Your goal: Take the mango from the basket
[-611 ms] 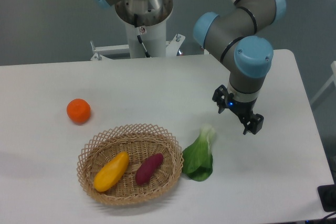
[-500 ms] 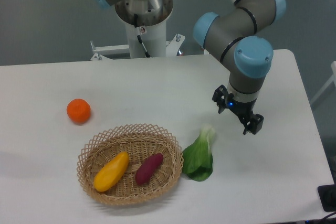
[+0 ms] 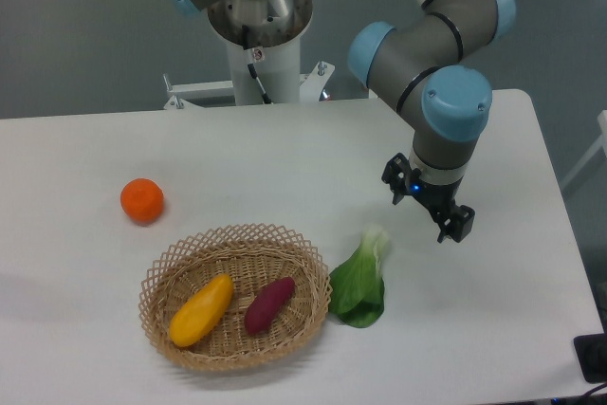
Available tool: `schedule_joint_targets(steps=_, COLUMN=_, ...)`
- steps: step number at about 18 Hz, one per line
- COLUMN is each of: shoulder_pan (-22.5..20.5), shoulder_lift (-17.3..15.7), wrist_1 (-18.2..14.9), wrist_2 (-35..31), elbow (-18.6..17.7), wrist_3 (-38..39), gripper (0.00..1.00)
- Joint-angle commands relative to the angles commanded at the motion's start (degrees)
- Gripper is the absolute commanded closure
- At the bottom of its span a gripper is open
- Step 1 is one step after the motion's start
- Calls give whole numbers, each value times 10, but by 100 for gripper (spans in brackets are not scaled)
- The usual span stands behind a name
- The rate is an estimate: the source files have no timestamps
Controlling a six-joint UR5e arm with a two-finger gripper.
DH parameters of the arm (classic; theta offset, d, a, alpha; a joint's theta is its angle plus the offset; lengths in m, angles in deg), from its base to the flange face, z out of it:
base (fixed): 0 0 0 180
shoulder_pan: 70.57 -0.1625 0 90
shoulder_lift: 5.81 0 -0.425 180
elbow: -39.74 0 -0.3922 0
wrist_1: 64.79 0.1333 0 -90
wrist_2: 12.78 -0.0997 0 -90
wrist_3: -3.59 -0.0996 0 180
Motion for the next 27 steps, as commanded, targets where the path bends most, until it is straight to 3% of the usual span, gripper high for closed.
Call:
schedule_joint_targets(steps=7, shoulder_pan=52, shoulder_lift=-3, wrist_1=5, wrist_2=25, elbow=-6, wrist_3=99, gripper=0)
schedule_joint_targets(steps=17, shoulder_pan=115, shoulder_lift=-2, wrist_1=8, wrist_2=116, elbow=-5, wrist_3=201, gripper=0)
schedule_joint_targets(steps=27, shoulder_pan=179, shoulder_lift=10, wrist_1=9, wrist_2=136, elbow=-5, wrist_3=288, gripper=0)
